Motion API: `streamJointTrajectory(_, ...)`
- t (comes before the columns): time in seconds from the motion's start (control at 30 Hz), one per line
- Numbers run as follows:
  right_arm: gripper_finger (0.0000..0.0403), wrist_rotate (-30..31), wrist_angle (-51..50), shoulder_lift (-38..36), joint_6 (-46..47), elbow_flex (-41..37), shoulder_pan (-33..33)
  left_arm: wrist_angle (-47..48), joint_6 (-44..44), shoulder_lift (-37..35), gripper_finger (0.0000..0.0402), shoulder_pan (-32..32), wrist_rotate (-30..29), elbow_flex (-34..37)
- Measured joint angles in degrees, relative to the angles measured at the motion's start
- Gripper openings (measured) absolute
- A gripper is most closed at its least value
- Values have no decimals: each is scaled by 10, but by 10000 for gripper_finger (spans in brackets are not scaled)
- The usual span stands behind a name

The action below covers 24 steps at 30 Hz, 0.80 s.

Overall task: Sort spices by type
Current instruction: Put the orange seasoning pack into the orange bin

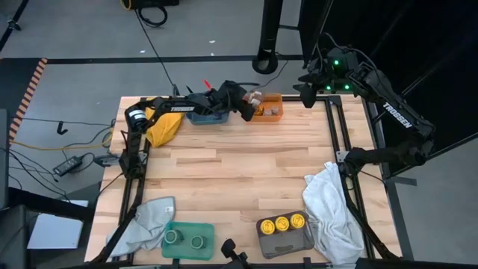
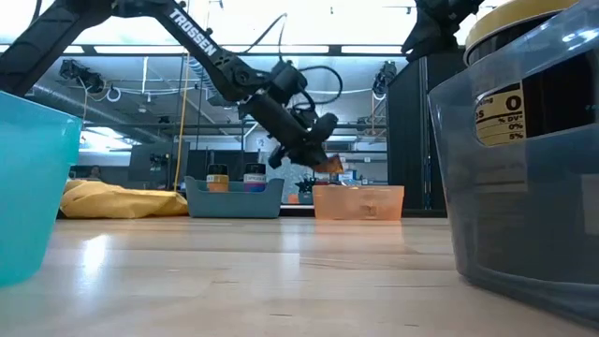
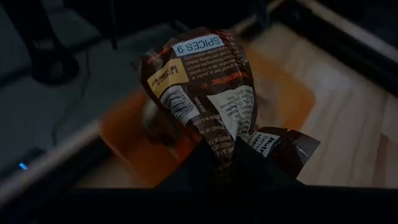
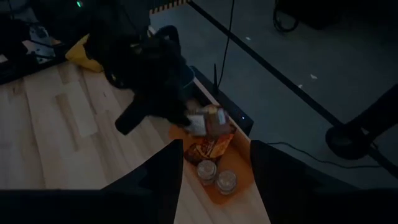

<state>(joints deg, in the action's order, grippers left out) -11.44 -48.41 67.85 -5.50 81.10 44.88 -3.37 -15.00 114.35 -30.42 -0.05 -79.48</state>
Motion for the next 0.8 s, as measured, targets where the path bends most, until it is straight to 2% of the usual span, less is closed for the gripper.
streamJointTrajectory(0.17, 195, 0, 1, 0, 0, 0, 0, -5, -33, 31, 39, 2, 27, 0)
streamJointTrajectory(0.53, 195, 0, -1, 0, 0, 0, 0, -24, -32, 42, 42, 1, 6, 0)
streamJointTrajectory(0.8, 195, -1, -1, 0, -3, 0, 0, -25, -30, 42, 88, 1, 7, 0)
